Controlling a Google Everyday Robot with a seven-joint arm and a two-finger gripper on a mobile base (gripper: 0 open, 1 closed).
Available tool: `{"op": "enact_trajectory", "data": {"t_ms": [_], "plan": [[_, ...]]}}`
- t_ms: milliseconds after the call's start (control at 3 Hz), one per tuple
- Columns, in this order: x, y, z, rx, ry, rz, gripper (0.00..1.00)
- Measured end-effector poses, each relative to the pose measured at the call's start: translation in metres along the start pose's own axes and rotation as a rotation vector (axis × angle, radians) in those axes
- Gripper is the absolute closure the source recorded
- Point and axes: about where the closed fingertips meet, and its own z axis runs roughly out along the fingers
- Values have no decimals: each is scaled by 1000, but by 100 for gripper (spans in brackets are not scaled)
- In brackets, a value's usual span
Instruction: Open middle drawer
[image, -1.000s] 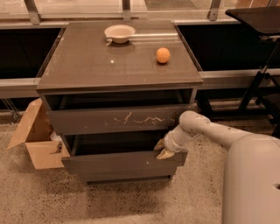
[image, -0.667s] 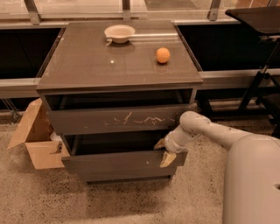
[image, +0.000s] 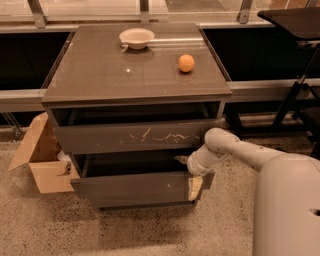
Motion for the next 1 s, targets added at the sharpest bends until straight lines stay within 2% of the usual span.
{"op": "enact_trajectory", "data": {"t_ms": [667,1000], "plan": [[-7,29,18,-105,-31,13,0],[-16,43,13,-119,-46,4,19]]}}
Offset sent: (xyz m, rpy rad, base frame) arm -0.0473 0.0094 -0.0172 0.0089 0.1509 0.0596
